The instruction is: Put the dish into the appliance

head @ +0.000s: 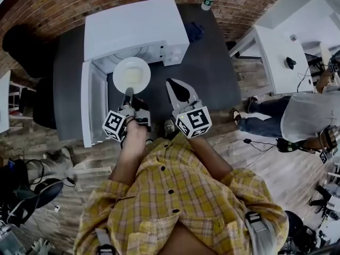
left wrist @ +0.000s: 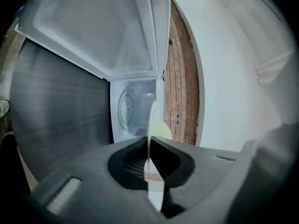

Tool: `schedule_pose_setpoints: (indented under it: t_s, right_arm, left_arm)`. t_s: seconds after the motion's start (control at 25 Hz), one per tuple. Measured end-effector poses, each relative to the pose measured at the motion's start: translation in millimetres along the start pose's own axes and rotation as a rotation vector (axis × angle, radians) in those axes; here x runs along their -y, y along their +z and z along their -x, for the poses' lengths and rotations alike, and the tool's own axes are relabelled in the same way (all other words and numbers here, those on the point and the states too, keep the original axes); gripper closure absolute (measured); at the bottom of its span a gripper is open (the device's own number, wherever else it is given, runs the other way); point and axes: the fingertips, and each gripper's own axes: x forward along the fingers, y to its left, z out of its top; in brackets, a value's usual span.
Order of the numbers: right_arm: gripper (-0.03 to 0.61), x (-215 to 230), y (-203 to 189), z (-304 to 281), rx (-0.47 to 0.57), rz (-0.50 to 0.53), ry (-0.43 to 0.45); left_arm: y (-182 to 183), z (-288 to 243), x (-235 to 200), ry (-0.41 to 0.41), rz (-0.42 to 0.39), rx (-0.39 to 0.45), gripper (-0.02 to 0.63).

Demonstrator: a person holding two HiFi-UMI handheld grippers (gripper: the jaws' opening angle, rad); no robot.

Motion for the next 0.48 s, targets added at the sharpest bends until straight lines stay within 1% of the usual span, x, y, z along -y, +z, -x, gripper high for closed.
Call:
schedule_pose_setpoints:
  t_s: [0.4,0.48]
  right_arm:
    - [0.574,21,-11,-16,-0.018,-0.014,0.014]
    - [0.573,23,-11,-19,-0.022,-0.016,0.018]
  left_arm:
    - [7,-35,-30,-0.011,-0.003,0.011,0.609]
    - [8,-40,-37,0.001,-0.002,0.015,0.609]
